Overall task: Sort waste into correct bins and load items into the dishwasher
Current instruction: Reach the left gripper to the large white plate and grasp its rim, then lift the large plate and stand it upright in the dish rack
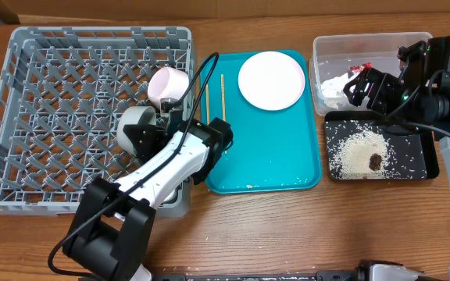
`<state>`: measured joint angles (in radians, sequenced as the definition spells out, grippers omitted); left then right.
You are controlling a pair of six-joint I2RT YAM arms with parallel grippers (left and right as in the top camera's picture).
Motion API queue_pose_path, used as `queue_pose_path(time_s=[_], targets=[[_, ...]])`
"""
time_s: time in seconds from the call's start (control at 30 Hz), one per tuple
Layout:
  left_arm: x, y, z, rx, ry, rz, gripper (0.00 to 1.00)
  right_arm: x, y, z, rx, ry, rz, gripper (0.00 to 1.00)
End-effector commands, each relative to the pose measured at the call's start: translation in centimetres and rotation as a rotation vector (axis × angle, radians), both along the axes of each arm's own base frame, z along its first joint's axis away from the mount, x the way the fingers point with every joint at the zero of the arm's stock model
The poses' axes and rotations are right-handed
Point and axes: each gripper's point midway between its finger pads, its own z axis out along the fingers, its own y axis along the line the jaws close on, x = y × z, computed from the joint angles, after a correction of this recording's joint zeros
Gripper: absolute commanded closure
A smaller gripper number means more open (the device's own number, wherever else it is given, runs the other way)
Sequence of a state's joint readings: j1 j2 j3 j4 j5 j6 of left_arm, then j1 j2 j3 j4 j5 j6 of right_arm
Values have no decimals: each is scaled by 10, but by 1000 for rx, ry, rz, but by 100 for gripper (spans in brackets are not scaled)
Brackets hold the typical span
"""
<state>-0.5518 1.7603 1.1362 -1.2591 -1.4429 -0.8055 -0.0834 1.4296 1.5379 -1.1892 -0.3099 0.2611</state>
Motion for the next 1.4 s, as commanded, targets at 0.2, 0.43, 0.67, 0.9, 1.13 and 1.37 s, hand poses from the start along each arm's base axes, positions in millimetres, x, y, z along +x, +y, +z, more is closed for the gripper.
queue_pose_path(time_s=[0.2, 0.43, 0.67, 0.9, 1.13, 1.37], targets=[[-25, -28, -54, -262, 180, 27, 80, 0, 1, 3, -5, -13, 5, 0], [-40, -41, -71, -422, 315, 84, 62, 0, 1, 3, -5, -13, 5, 0], [-39, -89, -74, -680, 507, 22, 37, 0, 1, 3, -5, -13, 5, 0], [-19, -153, -41, -944, 595, -168, 0, 0, 1, 3, -5, -12, 5, 0], [18, -215, 20, -1158, 514, -448, 0, 0, 1, 3, -5, -12, 5, 0], [80, -246, 35, -1479, 87, -306, 30, 0, 1, 3, -5, -13, 5, 0]])
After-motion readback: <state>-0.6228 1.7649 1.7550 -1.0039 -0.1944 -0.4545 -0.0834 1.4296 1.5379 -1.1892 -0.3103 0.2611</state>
